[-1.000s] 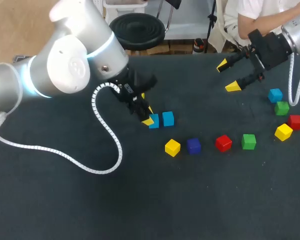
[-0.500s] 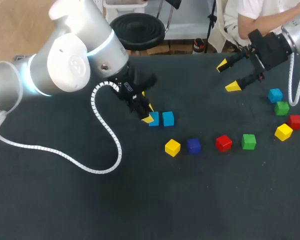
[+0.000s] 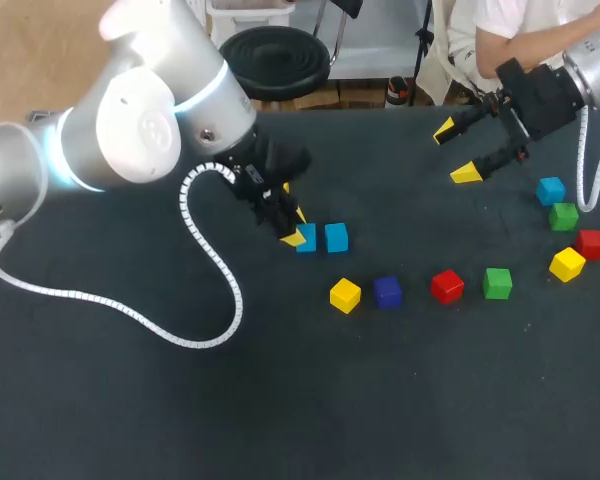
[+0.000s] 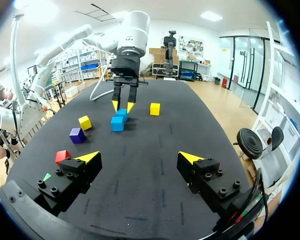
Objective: Place the blue cubes, place green cubes on the blue cubes, place the yellow cubes on the green cubes, then place the red cubes on the yellow cubes, and place purple cube on the red cubes.
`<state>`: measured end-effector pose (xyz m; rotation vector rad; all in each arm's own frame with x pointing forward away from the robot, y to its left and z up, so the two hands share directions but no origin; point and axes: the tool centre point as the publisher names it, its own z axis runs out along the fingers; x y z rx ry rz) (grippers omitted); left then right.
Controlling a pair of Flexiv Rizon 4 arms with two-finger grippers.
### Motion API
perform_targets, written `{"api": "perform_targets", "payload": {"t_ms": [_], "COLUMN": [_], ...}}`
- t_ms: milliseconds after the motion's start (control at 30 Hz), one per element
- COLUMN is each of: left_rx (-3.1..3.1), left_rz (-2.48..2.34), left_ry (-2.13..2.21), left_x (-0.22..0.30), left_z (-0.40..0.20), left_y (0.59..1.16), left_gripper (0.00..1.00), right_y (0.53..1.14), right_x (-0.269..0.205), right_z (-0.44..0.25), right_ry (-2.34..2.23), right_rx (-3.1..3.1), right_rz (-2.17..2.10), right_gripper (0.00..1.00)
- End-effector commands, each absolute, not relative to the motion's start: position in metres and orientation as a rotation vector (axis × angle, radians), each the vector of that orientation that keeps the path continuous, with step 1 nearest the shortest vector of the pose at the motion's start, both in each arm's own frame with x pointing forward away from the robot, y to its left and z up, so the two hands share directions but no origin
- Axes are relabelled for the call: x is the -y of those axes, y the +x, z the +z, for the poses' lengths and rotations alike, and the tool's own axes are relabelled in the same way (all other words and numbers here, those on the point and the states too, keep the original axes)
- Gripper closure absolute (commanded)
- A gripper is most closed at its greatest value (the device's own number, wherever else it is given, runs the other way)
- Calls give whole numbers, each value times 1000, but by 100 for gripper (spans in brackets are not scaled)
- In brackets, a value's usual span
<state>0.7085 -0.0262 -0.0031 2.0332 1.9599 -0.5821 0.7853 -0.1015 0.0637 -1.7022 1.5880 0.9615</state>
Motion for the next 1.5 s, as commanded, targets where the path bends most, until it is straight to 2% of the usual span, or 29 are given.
{"api": "perform_targets", "payload": {"t_ms": [33, 1500], "left_rx": [-1951, -1966], "left_rz": [-579, -570], "left_ry": [2060, 2058], "left_x": [30, 28], "left_z": [-1, -3], "left_y": [713, 707], "left_gripper": [100, 100], "right_y": [784, 784], "right_x": [101, 101], "right_z": [64, 64], "right_ry": [-1701, -1701], "right_rx": [-1588, -1588], "right_rz": [959, 959], "right_gripper": [0, 0]}}
